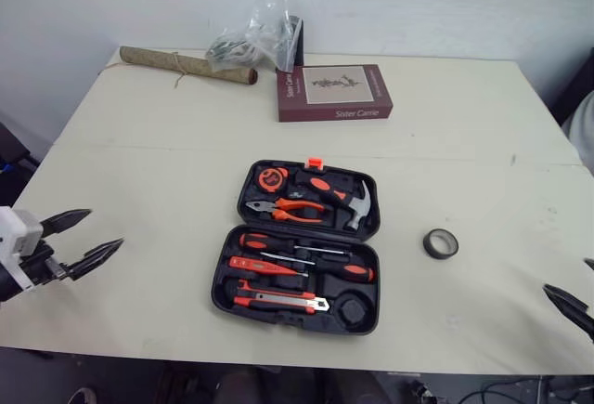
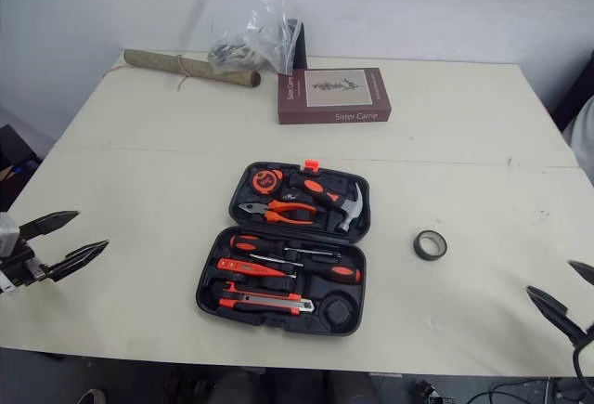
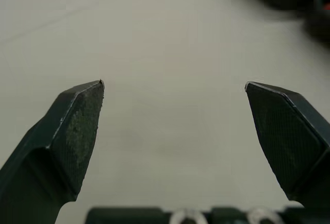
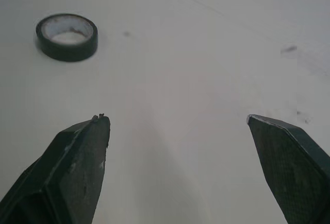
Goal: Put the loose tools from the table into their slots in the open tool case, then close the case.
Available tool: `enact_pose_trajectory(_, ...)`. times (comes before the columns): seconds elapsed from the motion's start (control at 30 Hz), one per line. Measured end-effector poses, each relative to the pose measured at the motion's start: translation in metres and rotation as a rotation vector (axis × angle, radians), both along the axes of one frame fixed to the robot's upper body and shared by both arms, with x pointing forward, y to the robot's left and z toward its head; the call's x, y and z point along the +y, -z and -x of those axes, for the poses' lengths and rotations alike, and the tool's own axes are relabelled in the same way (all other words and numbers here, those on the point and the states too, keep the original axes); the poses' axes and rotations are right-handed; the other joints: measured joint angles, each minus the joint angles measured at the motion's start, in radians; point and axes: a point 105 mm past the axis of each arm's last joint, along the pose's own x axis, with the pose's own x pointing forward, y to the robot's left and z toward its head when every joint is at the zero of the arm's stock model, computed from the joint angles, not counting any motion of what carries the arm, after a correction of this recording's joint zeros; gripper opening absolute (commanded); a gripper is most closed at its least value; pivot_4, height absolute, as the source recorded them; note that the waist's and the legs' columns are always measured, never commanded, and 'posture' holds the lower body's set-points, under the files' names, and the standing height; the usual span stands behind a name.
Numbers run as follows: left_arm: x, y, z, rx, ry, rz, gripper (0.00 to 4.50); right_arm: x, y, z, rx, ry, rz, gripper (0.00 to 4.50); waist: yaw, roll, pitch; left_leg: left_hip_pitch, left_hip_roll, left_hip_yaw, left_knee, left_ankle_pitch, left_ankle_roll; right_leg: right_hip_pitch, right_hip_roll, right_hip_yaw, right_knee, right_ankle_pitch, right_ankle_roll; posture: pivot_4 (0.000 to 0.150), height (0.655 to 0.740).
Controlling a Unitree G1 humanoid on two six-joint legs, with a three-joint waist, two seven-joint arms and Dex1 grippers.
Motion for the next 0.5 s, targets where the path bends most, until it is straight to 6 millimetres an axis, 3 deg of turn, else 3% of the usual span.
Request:
enact_pose_trajectory(0.1, -0.053, -0.016, -0.004, -0.026, 0.204, 0.005, 4.45, 0.059, -0.030, -0.015, 0.176, -0.305, 0.123, 4.50, 0.002, 0.001, 0.001, -0.004, 0.001, -0.001, 0.000, 0.002, -0.002, -0.004, 0.003, 0.000, 0.001, 0.000, 0.000, 0.150, 0.7400)
enact_pose_trajectory(0.17, -0.082, -0.015, -0.002, 0.002, 0.318, 0.013, 4.45, 0.080, -0.042, -0.026, 0.256, -0.356, 0.186, 4.50, 0.001, 0.000, 0.001, -0.004, 0.001, -0.001, 0.000, 0.003, -0.003, -0.005, 0.003, 0.000, 0.000, 0.000, 0.000, 0.150, 0.7400)
enact_pose_trajectory(0.27, -0.112, -0.006, 0.004, 0.065, 0.447, 0.023, 4.45, 0.100, -0.040, -0.036, 0.385, -0.395, 0.241, 4.50, -0.002, -0.001, 0.001, -0.013, 0.001, -0.001, 0.002, 0.003, -0.002, -0.013, 0.003, 0.001, 0.001, 0.000, 0.000, 0.150, 0.7400)
enact_pose_trajectory(0.4, -0.150, -0.011, 0.008, 0.030, 0.586, 0.070, 4.45, 0.122, -0.038, -0.046, 0.470, -0.455, 0.307, 4.50, -0.003, -0.001, 0.001, -0.022, 0.001, -0.001, 0.010, 0.002, 0.000, -0.023, 0.002, 0.000, 0.006, 0.000, 0.000, 0.150, 0.7400)
enact_pose_trajectory(0.5, -0.164, -0.014, 0.012, 0.015, 0.634, 0.084, 4.45, 0.128, -0.037, -0.054, 0.503, -0.449, 0.362, 4.50, -0.004, -0.001, 0.002, -0.031, 0.002, -0.002, 0.017, 0.002, 0.000, -0.033, 0.002, 0.000, 0.014, 0.000, 0.000, 0.150, 0.7400)
